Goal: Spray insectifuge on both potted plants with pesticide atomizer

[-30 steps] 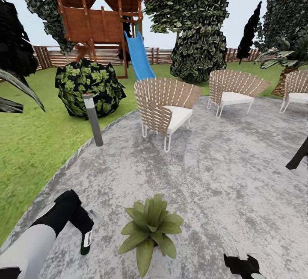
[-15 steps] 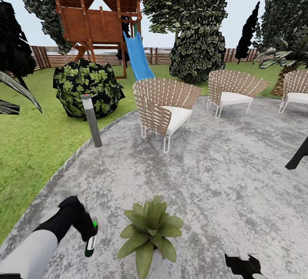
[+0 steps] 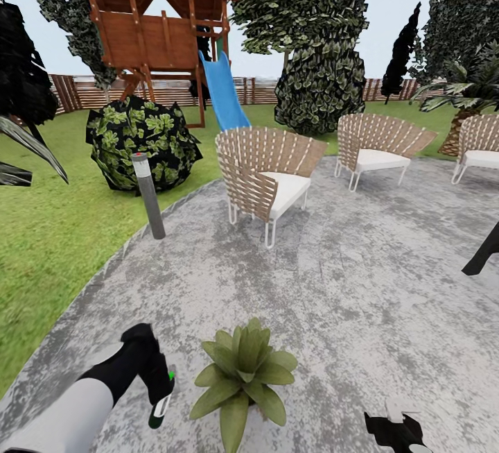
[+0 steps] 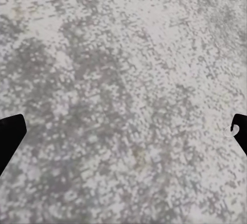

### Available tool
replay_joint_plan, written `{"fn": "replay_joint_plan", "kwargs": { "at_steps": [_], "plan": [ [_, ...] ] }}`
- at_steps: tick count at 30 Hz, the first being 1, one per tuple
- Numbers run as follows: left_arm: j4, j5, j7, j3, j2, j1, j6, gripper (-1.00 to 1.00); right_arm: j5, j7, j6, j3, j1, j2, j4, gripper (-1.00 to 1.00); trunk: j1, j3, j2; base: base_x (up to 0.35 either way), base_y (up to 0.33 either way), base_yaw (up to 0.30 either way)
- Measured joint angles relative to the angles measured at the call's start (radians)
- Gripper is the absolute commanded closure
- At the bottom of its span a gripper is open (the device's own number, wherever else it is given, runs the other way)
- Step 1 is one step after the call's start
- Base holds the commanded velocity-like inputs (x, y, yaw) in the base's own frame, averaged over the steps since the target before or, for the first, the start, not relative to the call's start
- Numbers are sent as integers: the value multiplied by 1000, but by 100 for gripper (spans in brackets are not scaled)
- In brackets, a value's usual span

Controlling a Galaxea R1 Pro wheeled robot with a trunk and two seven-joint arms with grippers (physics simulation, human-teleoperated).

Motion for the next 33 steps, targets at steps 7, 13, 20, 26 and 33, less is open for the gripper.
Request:
{"fn": "replay_joint_plan", "kwargs": {
  "at_steps": [7, 13, 20, 26, 33],
  "plan": [
    [0, -5, 2, -15, 2, 0, -12, 100, -1, 0, 0, 0, 0, -1, 0, -100, 0, 3, 0, 0, 0, -145],
    [-2, -6, -1, -11, 7, 0, -11, 100, -1, 0, 0, 0, 0, 0, 0, -100, 0, 5, 0, 0, 54, -58],
    [-2, -6, 2, -15, -1, 2, -9, 100, -1, 0, 0, 0, 0, 3, -3, -100, 0, 5, 0, 0, 125, -2],
    [-45, -6, 10, -16, -1, 3, 0, 100, -4, 0, 0, -1, 0, -1, -4, -100, 0, 1, 0, 0, 3, 0],
    [-75, -6, 7, -15, 5, 1, 3, 100, -4, 0, 0, -5, 0, -3, -5, -100, 0, -10, 0, 0, 0, 0]
  ]
}}
